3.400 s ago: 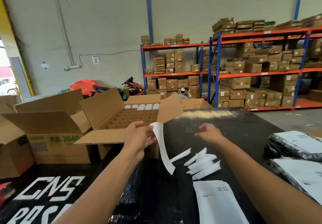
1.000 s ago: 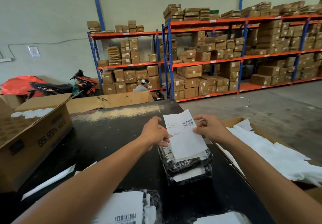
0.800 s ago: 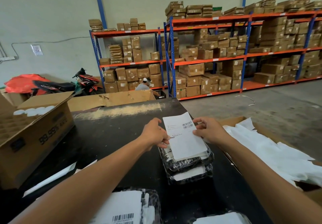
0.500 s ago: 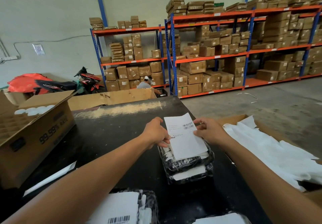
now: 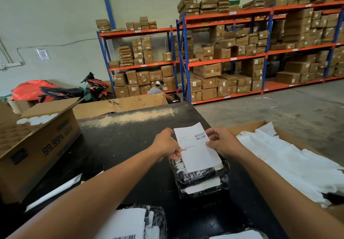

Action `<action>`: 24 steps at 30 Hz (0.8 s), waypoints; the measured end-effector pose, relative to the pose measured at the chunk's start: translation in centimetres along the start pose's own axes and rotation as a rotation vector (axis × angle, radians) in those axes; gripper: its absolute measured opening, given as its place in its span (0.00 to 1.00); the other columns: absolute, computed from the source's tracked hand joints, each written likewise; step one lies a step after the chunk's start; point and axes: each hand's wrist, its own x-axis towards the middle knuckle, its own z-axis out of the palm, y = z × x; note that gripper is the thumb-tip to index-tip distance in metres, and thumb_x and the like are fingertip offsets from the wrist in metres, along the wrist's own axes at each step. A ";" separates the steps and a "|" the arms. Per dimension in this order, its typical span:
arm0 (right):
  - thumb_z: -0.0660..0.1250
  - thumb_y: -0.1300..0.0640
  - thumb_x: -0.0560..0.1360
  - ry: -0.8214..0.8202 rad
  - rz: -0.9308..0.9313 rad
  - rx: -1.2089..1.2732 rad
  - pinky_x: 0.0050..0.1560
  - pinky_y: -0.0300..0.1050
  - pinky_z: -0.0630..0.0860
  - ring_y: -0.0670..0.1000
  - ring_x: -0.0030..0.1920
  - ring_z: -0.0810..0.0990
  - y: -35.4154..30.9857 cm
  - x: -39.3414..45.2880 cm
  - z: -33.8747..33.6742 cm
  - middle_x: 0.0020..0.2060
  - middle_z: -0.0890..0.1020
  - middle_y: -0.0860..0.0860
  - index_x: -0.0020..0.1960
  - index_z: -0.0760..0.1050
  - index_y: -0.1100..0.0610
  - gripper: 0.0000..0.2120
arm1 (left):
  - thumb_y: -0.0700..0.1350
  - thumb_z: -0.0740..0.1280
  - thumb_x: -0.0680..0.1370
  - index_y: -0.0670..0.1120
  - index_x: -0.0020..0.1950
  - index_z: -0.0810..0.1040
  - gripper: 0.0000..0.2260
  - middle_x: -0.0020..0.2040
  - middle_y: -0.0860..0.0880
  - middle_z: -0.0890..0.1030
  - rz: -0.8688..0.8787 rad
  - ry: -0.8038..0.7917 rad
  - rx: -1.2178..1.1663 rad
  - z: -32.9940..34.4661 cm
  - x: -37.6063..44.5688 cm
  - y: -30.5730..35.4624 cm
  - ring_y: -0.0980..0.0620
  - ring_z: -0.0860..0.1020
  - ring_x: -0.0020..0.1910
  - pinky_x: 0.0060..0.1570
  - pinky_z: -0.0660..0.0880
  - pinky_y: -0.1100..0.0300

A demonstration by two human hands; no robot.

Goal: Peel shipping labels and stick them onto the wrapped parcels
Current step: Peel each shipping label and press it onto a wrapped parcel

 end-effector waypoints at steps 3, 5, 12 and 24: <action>0.67 0.65 0.74 -0.002 -0.005 -0.022 0.43 0.42 0.76 0.52 0.48 0.80 0.2 0.1 0.1 0.44 0.81 0.50 0.59 0.74 0.57 0.15 | 0.28 0.68 0.73 0.41 0.72 0.60 0.31 0.40 0.44 0.78 -0.004 -0.002 0.007 0.1 0.1 -0.1 0.48 0.80 0.35 0.39 0.82 0.53; 0.68 0.64 0.74 0.005 -0.009 -0.053 0.48 0.45 0.77 0.53 0.50 0.80 0.3 0.1 0.1 0.47 0.81 0.52 0.59 0.75 0.57 0.15 | 0.28 0.68 0.73 0.41 0.73 0.60 0.31 0.41 0.44 0.78 -0.003 -0.003 0.014 0.2 0.3 -0.2 0.49 0.80 0.35 0.39 0.82 0.53; 0.69 0.63 0.73 -0.009 0.000 -0.141 0.50 0.44 0.76 0.51 0.50 0.79 0.8 0.3 0.4 0.47 0.80 0.49 0.60 0.74 0.55 0.17 | 0.29 0.69 0.73 0.39 0.67 0.65 0.25 0.46 0.40 0.80 -0.020 -0.011 0.069 0.4 0.5 -0.7 0.50 0.80 0.34 0.39 0.82 0.56; 0.67 0.50 0.75 -0.038 -0.210 -0.495 0.70 0.49 0.62 0.53 0.72 0.62 0.3 0.4 1.2 0.72 0.65 0.52 0.70 0.67 0.48 0.25 | 0.48 0.73 0.73 0.47 0.73 0.64 0.32 0.62 0.43 0.76 0.272 0.034 0.579 0.5 0.7 -1.0 0.45 0.76 0.59 0.54 0.73 0.56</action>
